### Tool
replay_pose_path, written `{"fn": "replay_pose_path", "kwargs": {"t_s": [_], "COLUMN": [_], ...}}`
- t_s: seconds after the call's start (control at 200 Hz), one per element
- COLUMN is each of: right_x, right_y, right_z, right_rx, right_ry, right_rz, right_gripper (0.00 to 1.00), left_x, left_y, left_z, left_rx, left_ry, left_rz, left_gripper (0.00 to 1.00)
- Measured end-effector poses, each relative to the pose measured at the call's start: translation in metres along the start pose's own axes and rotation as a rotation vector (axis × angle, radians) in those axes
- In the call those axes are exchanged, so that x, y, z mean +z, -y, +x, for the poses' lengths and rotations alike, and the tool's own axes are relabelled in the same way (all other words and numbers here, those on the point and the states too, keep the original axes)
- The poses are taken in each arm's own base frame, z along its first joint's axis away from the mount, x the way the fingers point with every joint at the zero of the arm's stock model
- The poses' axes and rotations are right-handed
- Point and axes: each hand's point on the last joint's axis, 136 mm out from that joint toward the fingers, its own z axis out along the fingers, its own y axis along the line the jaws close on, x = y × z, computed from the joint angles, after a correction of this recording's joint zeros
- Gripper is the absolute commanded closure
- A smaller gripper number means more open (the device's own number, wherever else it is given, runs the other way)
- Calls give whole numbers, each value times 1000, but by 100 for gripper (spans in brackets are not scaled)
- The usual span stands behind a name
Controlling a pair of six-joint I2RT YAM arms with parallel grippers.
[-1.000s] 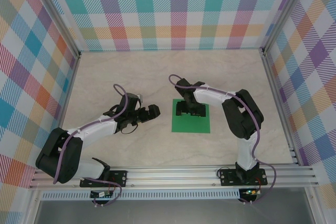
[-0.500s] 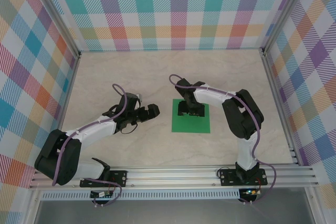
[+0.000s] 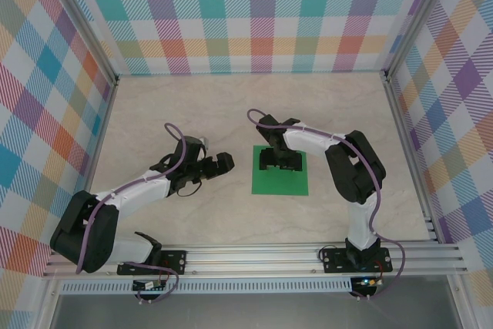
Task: Fold a paper plane with a square sheet of paper (pick it up from the middle)
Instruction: Fold the square sheet of paper in half at the center of the table.
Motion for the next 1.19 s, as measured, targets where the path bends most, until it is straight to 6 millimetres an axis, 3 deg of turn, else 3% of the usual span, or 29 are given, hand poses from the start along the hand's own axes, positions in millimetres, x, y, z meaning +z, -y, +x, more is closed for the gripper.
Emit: {"fn": "replay_pose_path", "kwargs": {"t_s": [0.34, 0.67, 0.995, 1.135, 1.195], "right_x": [5, 5, 4, 3, 2], "right_y": [-1, -3, -5, -6, -7], "right_z": [2, 2, 1, 1, 1], "right_rx": [5, 11, 11, 0, -4], "right_ry": [-6, 6, 10, 12, 11], "right_rz": [-9, -14, -15, -15, -15], "right_gripper": [2, 14, 17, 35, 38], "left_x": [-1, -1, -1, -1, -1], "left_y": [0, 0, 0, 0, -1], "left_z": [-1, -1, -1, -1, 0], "left_rx": [1, 0, 0, 0, -1], "left_ry": [5, 5, 4, 3, 1], "left_rz": [0, 0, -1, -2, -4], "left_gripper": [0, 0, 0, 0, 0]}}
